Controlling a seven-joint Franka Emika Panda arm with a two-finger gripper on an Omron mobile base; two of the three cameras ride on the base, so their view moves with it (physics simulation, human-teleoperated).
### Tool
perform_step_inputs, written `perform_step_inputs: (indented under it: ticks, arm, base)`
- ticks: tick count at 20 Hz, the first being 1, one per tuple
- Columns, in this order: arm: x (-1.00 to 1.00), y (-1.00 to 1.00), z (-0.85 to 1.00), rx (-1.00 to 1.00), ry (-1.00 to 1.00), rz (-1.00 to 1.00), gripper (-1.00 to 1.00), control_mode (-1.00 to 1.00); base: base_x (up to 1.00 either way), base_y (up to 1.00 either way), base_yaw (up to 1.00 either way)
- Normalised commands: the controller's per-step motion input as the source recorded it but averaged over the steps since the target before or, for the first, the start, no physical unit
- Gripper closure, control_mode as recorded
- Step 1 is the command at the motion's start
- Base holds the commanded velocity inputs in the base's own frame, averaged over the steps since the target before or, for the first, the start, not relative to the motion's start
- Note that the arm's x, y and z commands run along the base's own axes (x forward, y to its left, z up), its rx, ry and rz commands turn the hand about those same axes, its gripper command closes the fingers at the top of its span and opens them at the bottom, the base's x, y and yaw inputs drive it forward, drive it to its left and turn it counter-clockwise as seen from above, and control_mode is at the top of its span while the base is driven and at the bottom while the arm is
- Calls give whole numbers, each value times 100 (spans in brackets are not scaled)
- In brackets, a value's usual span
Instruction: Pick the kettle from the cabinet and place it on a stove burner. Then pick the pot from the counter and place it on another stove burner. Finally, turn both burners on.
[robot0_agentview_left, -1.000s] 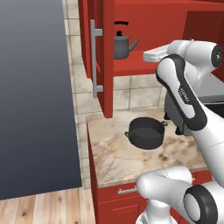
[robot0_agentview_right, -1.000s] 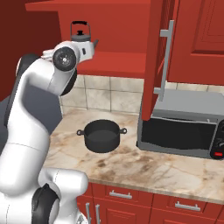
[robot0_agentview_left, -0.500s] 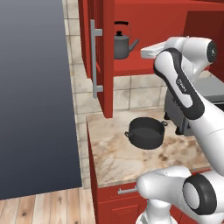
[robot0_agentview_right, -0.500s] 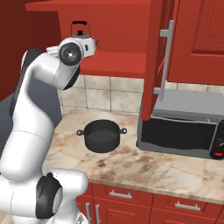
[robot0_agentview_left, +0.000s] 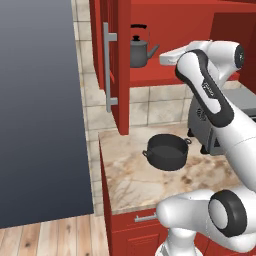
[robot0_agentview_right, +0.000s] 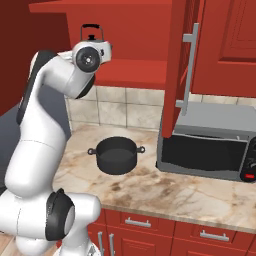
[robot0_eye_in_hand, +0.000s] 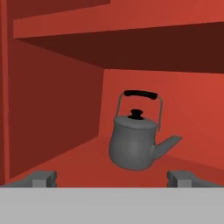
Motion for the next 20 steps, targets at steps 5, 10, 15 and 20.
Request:
perform_step_inputs:
  ticks: [5,10,15,20]
  arm:
    - [23,1,0,0,0,5,-100,-100]
    - [18,0,0,0,0,4,-100,-100]
    - [20,-5,1,0,-1,4,-100,-100]
    - [28,-14,6,0,-1,4,-100,-100]
  base:
    - [0,0,0]
    - [0,0,0]
    - [0,0,0]
    - [0,0,0]
